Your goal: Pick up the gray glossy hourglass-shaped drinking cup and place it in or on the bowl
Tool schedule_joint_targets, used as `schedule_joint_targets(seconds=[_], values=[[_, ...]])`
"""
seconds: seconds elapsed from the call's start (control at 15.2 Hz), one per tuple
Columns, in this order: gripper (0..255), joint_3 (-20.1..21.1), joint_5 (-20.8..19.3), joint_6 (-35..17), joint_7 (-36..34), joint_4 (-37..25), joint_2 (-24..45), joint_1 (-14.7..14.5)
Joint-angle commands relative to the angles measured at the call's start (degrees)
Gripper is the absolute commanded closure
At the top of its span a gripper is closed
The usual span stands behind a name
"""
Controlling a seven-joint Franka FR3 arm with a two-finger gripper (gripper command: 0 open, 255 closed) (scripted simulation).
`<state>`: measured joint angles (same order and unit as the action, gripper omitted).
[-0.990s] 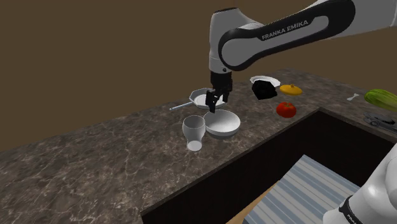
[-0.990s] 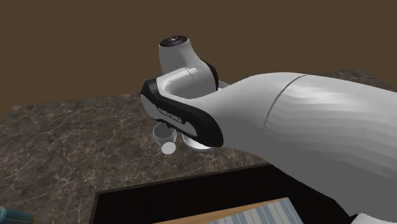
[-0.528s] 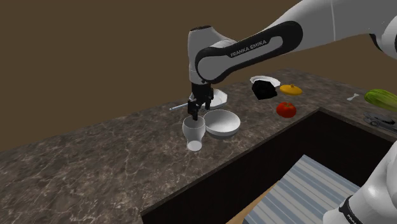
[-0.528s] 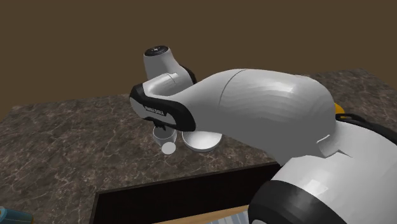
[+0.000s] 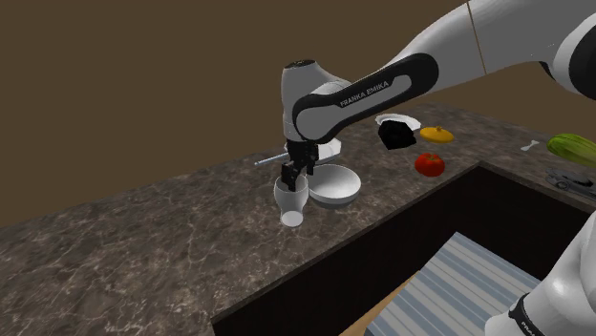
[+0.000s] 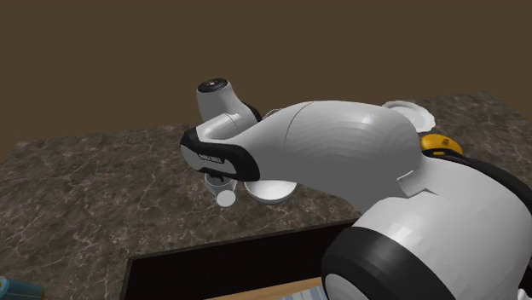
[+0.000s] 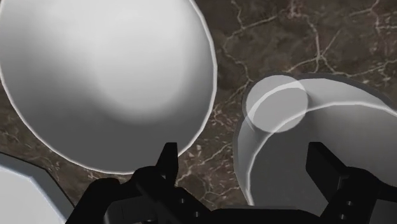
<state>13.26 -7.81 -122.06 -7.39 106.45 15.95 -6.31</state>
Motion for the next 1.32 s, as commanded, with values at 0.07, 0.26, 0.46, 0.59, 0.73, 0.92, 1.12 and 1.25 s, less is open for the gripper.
schedule_joint_targets(seconds=[0.07, 0.26, 0.46, 0.59, 0.73, 0.92, 1.12, 1.25], values=[[0, 0.0, -0.1, -0.5, 0.0, 0.2, 0.2, 0.0], [0, 0.0, -0.1, -0.5, 0.0, 0.2, 0.2, 0.0], [255, 0.0, -0.1, -0.5, 0.0, 0.2, 0.2, 0.0], [255, 0.0, -0.1, -0.5, 0.0, 0.2, 0.2, 0.0], [255, 0.0, -0.1, -0.5, 0.0, 0.2, 0.2, 0.0], [255, 0.0, -0.1, -0.5, 0.0, 0.2, 0.2, 0.0], [255, 0.0, 0.0, 0.2, 0.1, -0.1, -0.1, 0.0], [255, 0.1, 0.3, 1.5, 0.3, -0.9, -0.7, 0.1]])
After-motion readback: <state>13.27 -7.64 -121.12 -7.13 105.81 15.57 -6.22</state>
